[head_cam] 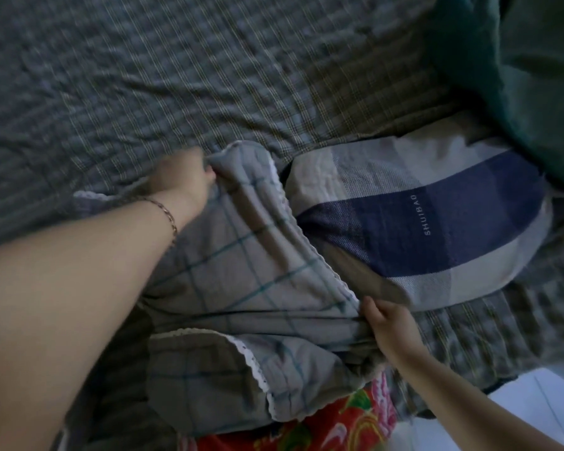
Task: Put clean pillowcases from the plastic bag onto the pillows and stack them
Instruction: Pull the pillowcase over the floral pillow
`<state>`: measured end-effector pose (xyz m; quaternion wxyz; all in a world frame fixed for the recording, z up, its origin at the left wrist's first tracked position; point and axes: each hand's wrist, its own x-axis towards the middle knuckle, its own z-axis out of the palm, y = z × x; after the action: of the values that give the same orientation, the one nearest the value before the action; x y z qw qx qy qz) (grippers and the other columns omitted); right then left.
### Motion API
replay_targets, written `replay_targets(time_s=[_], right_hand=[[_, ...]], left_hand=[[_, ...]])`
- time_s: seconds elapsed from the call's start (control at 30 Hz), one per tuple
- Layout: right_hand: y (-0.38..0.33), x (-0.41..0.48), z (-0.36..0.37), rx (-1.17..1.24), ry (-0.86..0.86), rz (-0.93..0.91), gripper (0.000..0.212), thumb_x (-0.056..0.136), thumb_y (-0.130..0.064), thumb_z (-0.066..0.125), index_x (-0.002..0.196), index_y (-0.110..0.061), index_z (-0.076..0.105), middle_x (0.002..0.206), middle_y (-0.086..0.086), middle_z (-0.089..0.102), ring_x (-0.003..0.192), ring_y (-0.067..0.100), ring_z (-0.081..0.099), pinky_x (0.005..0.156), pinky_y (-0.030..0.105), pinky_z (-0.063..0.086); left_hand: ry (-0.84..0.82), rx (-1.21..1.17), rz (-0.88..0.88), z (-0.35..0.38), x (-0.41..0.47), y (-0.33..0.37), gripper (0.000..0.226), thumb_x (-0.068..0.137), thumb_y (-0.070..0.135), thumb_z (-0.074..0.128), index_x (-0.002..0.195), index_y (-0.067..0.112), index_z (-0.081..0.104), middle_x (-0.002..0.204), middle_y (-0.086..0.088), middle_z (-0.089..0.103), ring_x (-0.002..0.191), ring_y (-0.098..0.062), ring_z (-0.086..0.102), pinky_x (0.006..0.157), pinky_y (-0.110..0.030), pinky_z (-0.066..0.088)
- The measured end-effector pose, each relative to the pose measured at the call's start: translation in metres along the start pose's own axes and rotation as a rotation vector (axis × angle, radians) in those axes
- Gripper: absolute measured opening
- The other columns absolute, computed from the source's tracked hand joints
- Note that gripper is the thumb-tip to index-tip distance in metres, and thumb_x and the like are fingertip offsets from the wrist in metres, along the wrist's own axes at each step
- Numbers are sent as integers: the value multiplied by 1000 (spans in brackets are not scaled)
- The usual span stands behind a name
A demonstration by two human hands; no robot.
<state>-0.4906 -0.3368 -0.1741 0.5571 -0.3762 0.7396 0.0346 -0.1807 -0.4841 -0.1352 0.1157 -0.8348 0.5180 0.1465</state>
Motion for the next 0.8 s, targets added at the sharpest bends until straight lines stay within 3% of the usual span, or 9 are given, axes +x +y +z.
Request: replay_targets(time_s=[0.17, 0.23, 0.3, 0.4, 0.5, 0.6, 0.67, 0.73, 0.8], right_hand=[[9, -3, 16, -213, 130, 135, 32, 99, -27, 35, 81, -8, 54, 86, 13, 56, 75, 27, 50, 65, 33, 36], [-7, -13, 23, -324, 336, -40, 22, 96, -26, 43, 93, -8, 54, 95, 13, 53, 87, 31, 50, 76, 38, 39], [-24, -27, 32, -345, 472, -417, 22, 90, -32, 52, 96, -12, 58, 95, 11, 53, 92, 31, 51, 81, 40, 40], [-34, -60, 52, -507, 236, -896, 54, 74, -65, 48, 103, -20, 59, 96, 5, 58, 91, 23, 52, 82, 36, 43], [-35, -86, 78, -968, -26, -889, 95, 53, -82, 52, 116, -12, 63, 115, 17, 60, 105, 35, 59, 92, 49, 47], [-43, -96, 91, -1137, -28, -907, 75, 38, -58, 81, 100, -16, 70, 114, 21, 61, 104, 38, 60, 88, 47, 50], [-42, -98, 91, -983, 52, -1036, 46, 39, -43, 84, 78, -22, 70, 91, 7, 67, 82, 26, 67, 71, 31, 55], [-39, -105, 93, -763, 75, -1173, 24, 54, -25, 68, 76, -26, 61, 73, -3, 63, 65, 17, 64, 59, 20, 47], [-39, -110, 89, -643, 89, -1225, 24, 58, -14, 57, 77, -25, 50, 63, -5, 58, 54, 16, 58, 54, 19, 34]], left_hand=[[213, -121, 359, 39, -74, -6, 37, 81, 16, 51, 116, 8, 57, 126, -20, 48, 106, -39, 49, 87, -45, 44], [226, -127, 451, 56, -120, -28, 40, 80, 31, 47, 112, 10, 57, 121, -17, 51, 101, -35, 50, 86, -42, 45], [160, -136, 477, 68, -166, -53, 50, 83, 49, 42, 114, 12, 55, 120, -13, 49, 103, -31, 47, 90, -40, 39], [34, -45, 562, 76, -219, -92, 74, 84, 72, 24, 116, 13, 54, 124, -9, 48, 110, -27, 44, 89, -41, 43], [-150, 65, 571, 80, -249, -112, 76, 70, 79, 43, 108, 14, 58, 116, -5, 54, 98, -24, 56, 75, -40, 51], [-213, 20, 444, 80, -263, -106, 54, 37, 43, 90, 78, 15, 68, 91, -4, 67, 78, -21, 68, 70, -40, 57], [-173, -223, 375, 80, -262, -104, 39, 48, 25, 91, 74, 14, 64, 81, -2, 66, 82, -14, 64, 85, -35, 52], [-84, -441, 369, 77, -270, -109, 35, 60, 16, 84, 72, 17, 51, 71, -2, 59, 77, -7, 51, 66, -15, 43], [66, -472, 441, 68, -277, -111, 32, 68, 28, 70, 75, 23, 39, 64, 2, 56, 73, -9, 46, 53, -15, 32]])
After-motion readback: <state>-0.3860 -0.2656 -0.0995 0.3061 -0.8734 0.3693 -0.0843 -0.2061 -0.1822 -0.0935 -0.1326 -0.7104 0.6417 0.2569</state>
